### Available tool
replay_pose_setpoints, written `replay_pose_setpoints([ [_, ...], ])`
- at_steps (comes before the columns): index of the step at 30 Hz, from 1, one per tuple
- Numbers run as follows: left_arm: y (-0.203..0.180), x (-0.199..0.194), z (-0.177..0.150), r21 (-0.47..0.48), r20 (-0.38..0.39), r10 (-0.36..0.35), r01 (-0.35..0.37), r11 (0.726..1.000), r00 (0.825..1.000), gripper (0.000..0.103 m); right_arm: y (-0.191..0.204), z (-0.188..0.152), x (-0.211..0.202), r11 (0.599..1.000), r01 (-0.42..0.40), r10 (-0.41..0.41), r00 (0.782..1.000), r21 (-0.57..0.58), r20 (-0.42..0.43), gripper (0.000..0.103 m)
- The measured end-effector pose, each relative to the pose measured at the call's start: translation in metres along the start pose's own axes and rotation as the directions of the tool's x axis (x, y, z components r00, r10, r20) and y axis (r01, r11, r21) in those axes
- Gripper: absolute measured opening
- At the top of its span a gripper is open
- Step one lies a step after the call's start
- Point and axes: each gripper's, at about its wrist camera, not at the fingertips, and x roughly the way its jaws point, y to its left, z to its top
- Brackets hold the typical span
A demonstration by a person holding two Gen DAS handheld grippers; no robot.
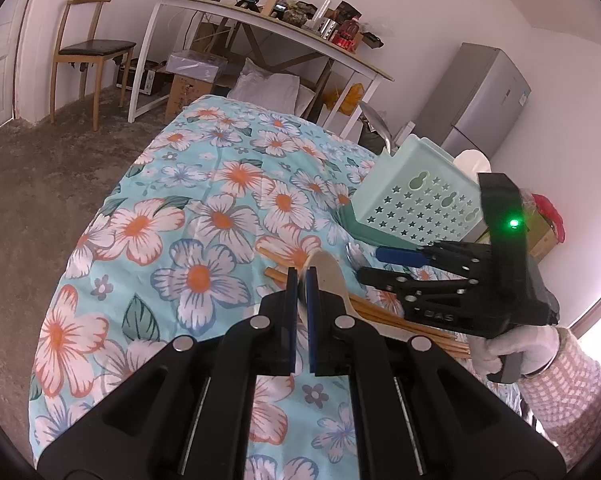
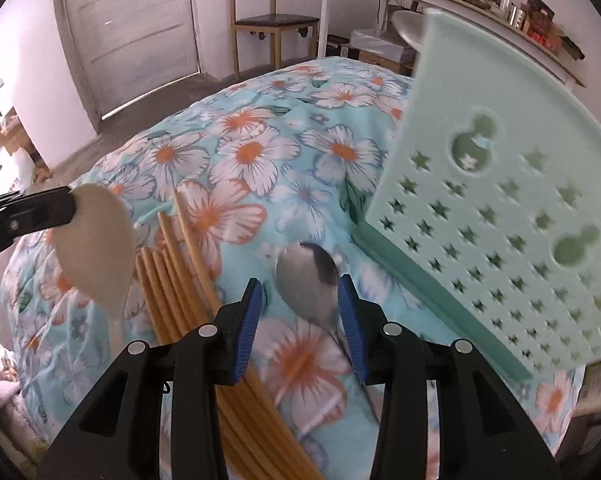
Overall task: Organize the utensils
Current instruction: 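Lift the silver spoon and drop it into the holder with the right gripper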
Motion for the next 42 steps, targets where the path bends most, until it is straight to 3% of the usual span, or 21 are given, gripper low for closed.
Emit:
replay_pose_setpoints([
  [4, 0.0, 0.002, -0.001, -0.004, -0.004, -0.003, 0.003, 1.0, 1.0, 0.003, 0.003, 0.002, 0.015, 1.0, -0.01, 0.01, 1.0, 0.028, -0.005, 0.037],
  [8, -0.001, 0.004, -0.001, -0.007, -0.004, -0.004, 0.004, 1.0, 1.0, 0.003, -0.002, -0.012, 0.011, 0.999, -0.006, 0.005, 1.0, 0.054, 0.015, 0.015],
  [11, 0.0, 0.005, -0.002, -0.011, -0.005, -0.002, 0.002, 1.0, 1.0, 0.003, -0.003, -0.012, 0.003, 0.998, 0.015, -0.018, 0.999, 0.063, 0.042, 0.006],
  [21, 0.0, -0.005, -0.002, -0.011, 0.015, 0.004, -0.004, 1.0, 1.0, 0.003, -0.028, -0.012, -0.055, 0.984, -0.023, -0.01, 0.983, 0.175, 0.183, 0.003],
  [25, -0.005, -0.013, 0.001, -0.003, 0.044, 0.008, -0.008, 1.0, 0.999, 0.003, -0.041, -0.016, -0.095, 0.972, -0.055, -0.009, 0.962, 0.23, 0.272, 0.002],
  [34, -0.028, -0.037, 0.012, 0.04, 0.127, 0.002, -0.007, 0.999, 0.992, 0.003, -0.061, -0.037, -0.173, 0.946, -0.12, -0.031, 0.891, 0.302, 0.453, 0.002],
  [42, -0.053, -0.073, 0.043, 0.086, 0.255, -0.023, 0.001, 0.996, 0.967, 0.002, -0.068, -0.052, -0.217, 0.94, -0.139, -0.062, 0.827, 0.311, 0.558, 0.002],
])
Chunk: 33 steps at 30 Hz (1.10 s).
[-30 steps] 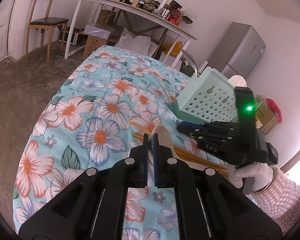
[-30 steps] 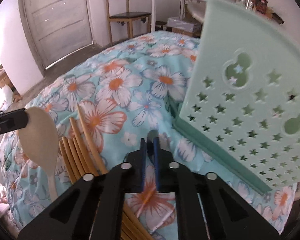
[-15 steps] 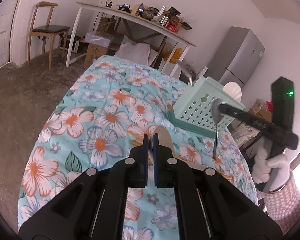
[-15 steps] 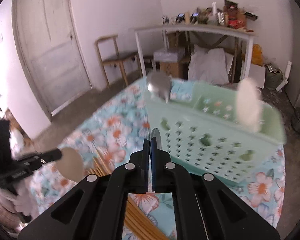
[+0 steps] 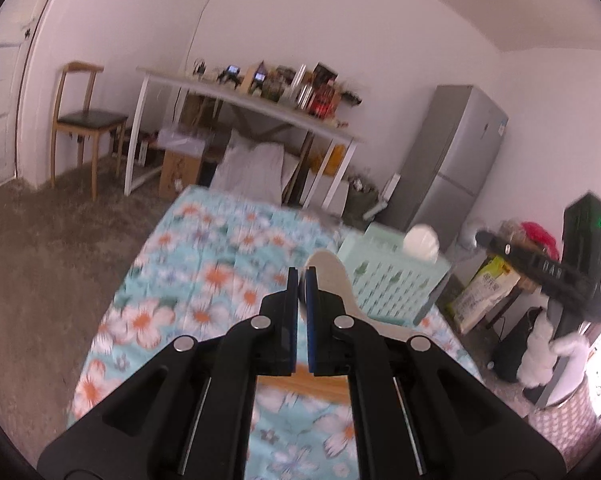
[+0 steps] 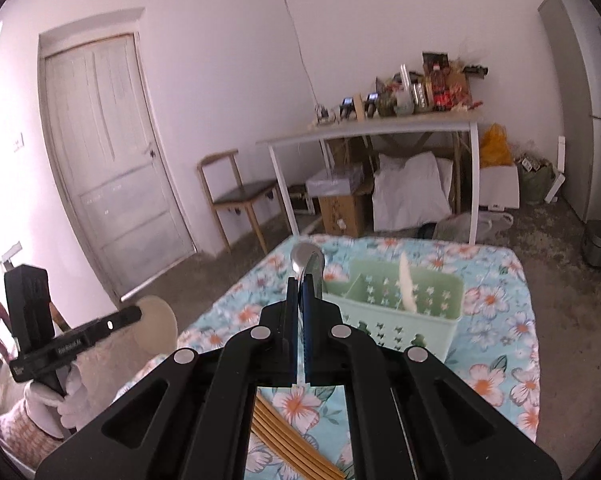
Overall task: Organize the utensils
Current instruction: 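Lift the silver spoon and drop it into the holder with the right gripper, then lower the white spoon into the holder and open the left gripper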
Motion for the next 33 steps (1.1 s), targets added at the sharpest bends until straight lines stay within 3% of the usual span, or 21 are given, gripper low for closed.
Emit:
replay_pose_setpoints([
  [8, -0.032, -0.006, 0.071, 0.092, 0.173, 0.023, -0.04, 0.995, 0.985, 0.002, -0.011, 0.011, -0.043, 1.0, -0.016, 0.014, 0.995, 0.022, 0.096, 0.002],
  [13, -0.063, 0.023, 0.099, 0.2, 0.232, 0.084, -0.132, 0.971, 0.969, 0.002, -0.021, 0.019, -0.064, 0.999, -0.027, 0.022, 0.989, 0.037, 0.144, 0.002],
  [16, -0.083, 0.052, 0.1, 0.299, 0.231, 0.154, -0.221, 0.928, 0.961, 0.002, -0.03, 0.024, -0.071, 0.998, -0.029, 0.021, 0.986, 0.047, 0.163, 0.002],
  [20, -0.105, 0.091, 0.084, 0.437, 0.223, 0.259, -0.334, 0.835, 0.94, 0.002, -0.041, 0.027, -0.071, 0.998, -0.024, 0.014, 0.986, 0.057, 0.166, 0.002],
  [26, -0.124, 0.117, 0.073, 0.53, 0.262, 0.313, -0.407, 0.744, 0.913, 0.002, -0.054, 0.023, -0.063, 0.996, -0.028, 0.014, 0.987, 0.085, 0.16, 0.002],
  [28, -0.127, 0.113, 0.076, 0.53, 0.281, 0.309, -0.416, 0.739, 0.909, 0.002, -0.059, 0.021, -0.062, 0.995, -0.029, 0.014, 0.988, 0.095, 0.156, 0.002],
  [33, -0.132, 0.106, 0.093, 0.521, 0.359, 0.324, -0.476, 0.709, 0.875, 0.002, -0.064, 0.02, -0.059, 0.994, -0.03, 0.014, 0.988, 0.106, 0.152, 0.002],
])
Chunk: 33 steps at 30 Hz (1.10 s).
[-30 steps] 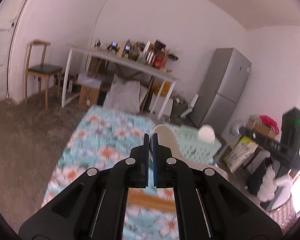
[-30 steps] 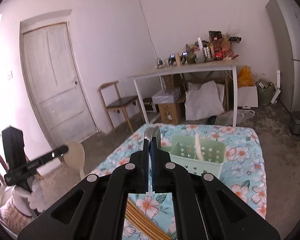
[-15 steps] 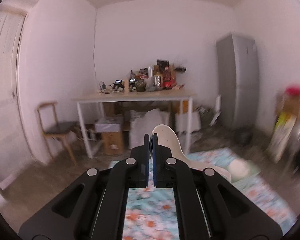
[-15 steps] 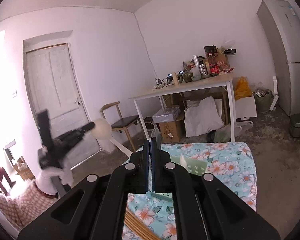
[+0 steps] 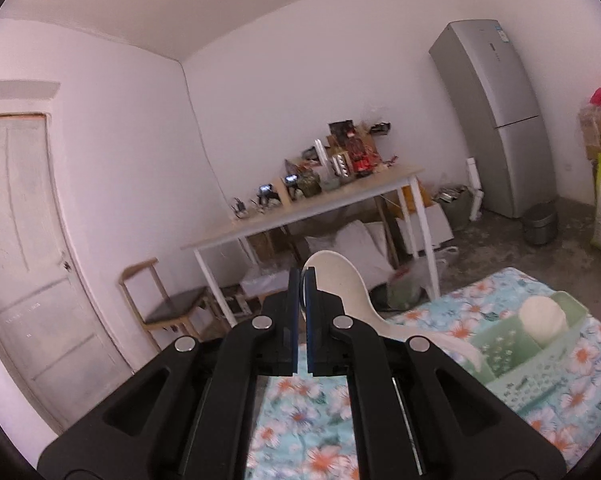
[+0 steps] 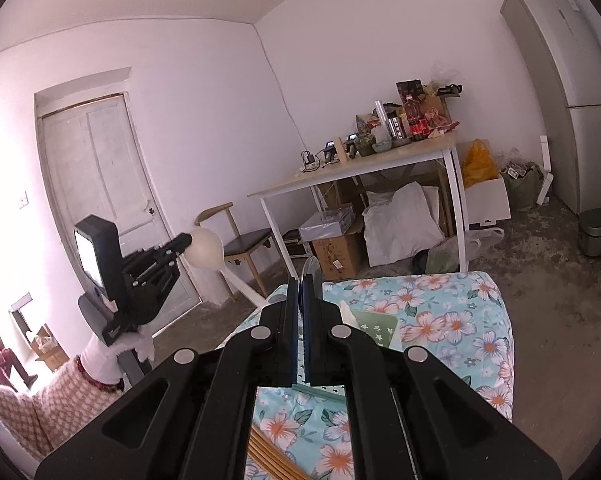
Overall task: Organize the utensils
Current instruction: 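Lower the white spoon into the holder and open the left gripper, then move both grippers toward the wooden chopsticks on the quilt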
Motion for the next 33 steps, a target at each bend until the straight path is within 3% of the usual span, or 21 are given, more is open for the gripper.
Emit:
replay_pose_setpoints([
  [4, -0.021, 0.017, -0.008, 0.081, -0.037, -0.012, 0.015, 0.997, 0.999, 0.002, -0.001, 0.0, 0.001, 1.0, -0.001, 0.001, 1.0, 0.001, -0.003, 0.002],
  [6, -0.035, 0.027, -0.02, 0.101, -0.079, -0.056, 0.064, 0.993, 0.995, 0.002, -0.001, 0.0, 0.004, 1.0, 0.002, -0.002, 1.0, 0.001, -0.007, 0.002],
  [7, -0.037, 0.031, -0.022, 0.083, -0.1, -0.087, 0.096, 0.992, 0.991, 0.002, 0.0, 0.0, 0.004, 1.0, 0.004, -0.004, 1.0, 0.001, -0.008, 0.002],
  [9, -0.031, 0.04, -0.029, -0.048, -0.158, -0.223, 0.218, 0.975, 0.962, 0.006, -0.001, -0.001, 0.005, 1.0, 0.007, -0.007, 1.0, 0.001, -0.012, 0.002],
  [10, -0.028, 0.043, -0.03, -0.094, -0.165, -0.26, 0.247, 0.964, 0.952, 0.006, -0.001, -0.001, 0.006, 1.0, 0.009, -0.009, 1.0, 0.001, -0.013, 0.002],
  [11, -0.02, 0.046, -0.032, -0.182, -0.168, -0.322, 0.291, 0.939, 0.932, 0.008, -0.001, 0.0, 0.007, 1.0, 0.012, -0.012, 1.0, 0.0, -0.014, 0.002],
  [13, -0.003, 0.052, -0.038, -0.333, -0.164, -0.405, 0.336, 0.881, 0.899, 0.027, -0.002, 0.0, 0.008, 1.0, 0.018, -0.018, 1.0, -0.002, -0.014, 0.002],
  [15, 0.012, 0.053, -0.044, -0.43, -0.132, -0.456, 0.364, 0.826, 0.88, 0.031, -0.002, 0.002, 0.008, 1.0, 0.021, -0.021, 1.0, -0.003, -0.013, 0.002],
  [18, 0.03, 0.052, -0.057, -0.513, -0.102, -0.491, 0.377, 0.771, 0.865, 0.034, -0.002, 0.004, 0.009, 1.0, 0.021, -0.021, 1.0, -0.002, -0.006, 0.002],
  [20, 0.038, 0.048, -0.066, -0.544, -0.092, -0.497, 0.374, 0.751, 0.863, 0.038, -0.001, 0.007, 0.01, 1.0, 0.018, -0.018, 1.0, 0.001, 0.002, 0.002],
  [25, 0.048, 0.035, -0.093, -0.568, -0.114, -0.491, 0.349, 0.745, 0.863, 0.049, 0.0, 0.019, 0.013, 1.0, 0.003, -0.003, 1.0, 0.006, 0.03, 0.002],
  [30, 0.046, 0.015, -0.127, -0.55, -0.178, -0.516, 0.35, 0.759, 0.838, 0.054, 0.001, 0.037, 0.024, 1.0, -0.014, 0.014, 0.999, 0.004, 0.045, 0.002],
  [33, 0.045, 0.0, -0.142, -0.54, -0.191, -0.519, 0.352, 0.764, 0.833, 0.061, 0.002, 0.045, 0.035, 1.0, -0.01, 0.01, 0.999, -0.005, 0.052, 0.002],
])
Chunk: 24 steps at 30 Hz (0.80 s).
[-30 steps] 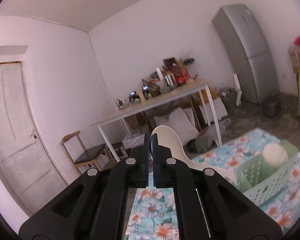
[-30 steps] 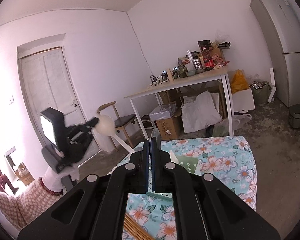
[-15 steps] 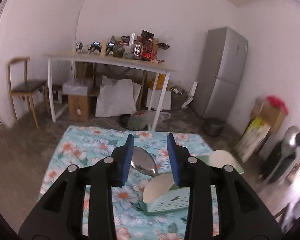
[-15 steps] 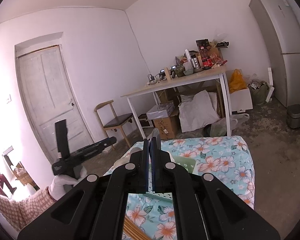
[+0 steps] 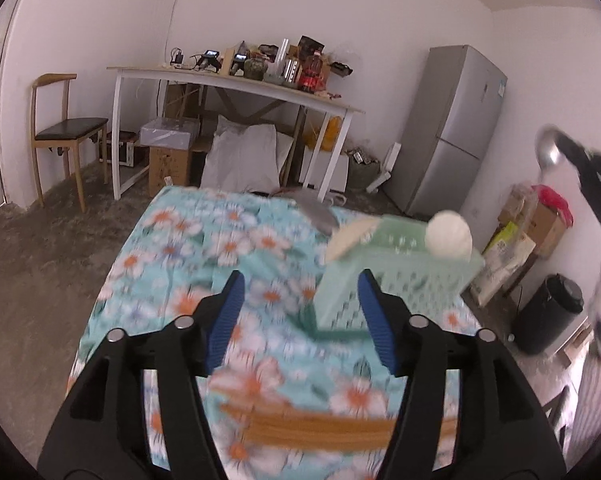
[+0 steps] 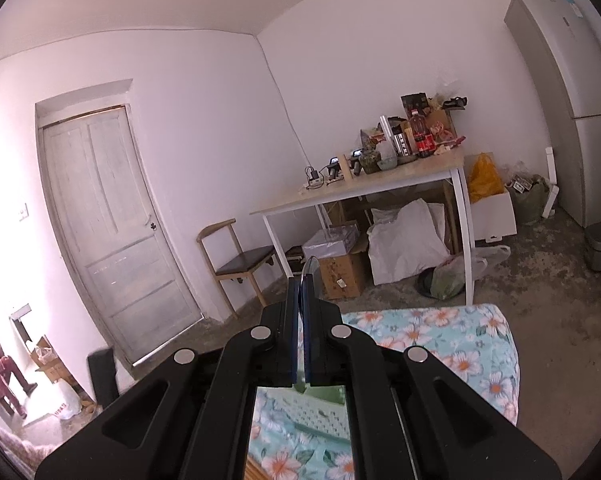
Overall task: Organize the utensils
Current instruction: 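Move both grippers toward the wooden chopsticks on the quilt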
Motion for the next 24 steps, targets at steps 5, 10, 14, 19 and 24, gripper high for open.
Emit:
replay_pose_setpoints([
  [5, 0.001, -0.01, -0.028, 0.019, -0.051, -0.009, 0.01, 1.0, 0.999, 0.07, -0.003, 0.003, 0.023, 1.0, 0.017, -0.017, 1.0, -0.017, 0.005, 0.002],
  [10, -0.003, -0.019, -0.048, 0.079, -0.053, 0.03, -0.026, 0.997, 0.998, 0.077, -0.014, -0.01, 0.057, 0.999, 0.024, -0.025, 0.999, -0.023, -0.036, 0.002],
  [14, -0.007, -0.025, -0.052, 0.112, -0.046, 0.044, -0.038, 0.993, 0.998, 0.081, -0.027, -0.03, 0.078, 0.999, 0.042, -0.044, 0.995, -0.017, -0.085, 0.002],
  [19, -0.007, -0.027, -0.057, 0.104, -0.044, 0.04, -0.035, 0.994, 0.998, 0.081, -0.034, -0.044, 0.077, 0.998, 0.065, -0.064, 0.992, 0.007, -0.107, 0.002],
  [24, -0.008, -0.029, -0.06, 0.097, -0.041, 0.041, -0.037, 0.995, 0.998, 0.081, -0.028, -0.043, 0.053, 0.998, 0.07, -0.071, 0.994, -0.008, -0.089, 0.004],
])
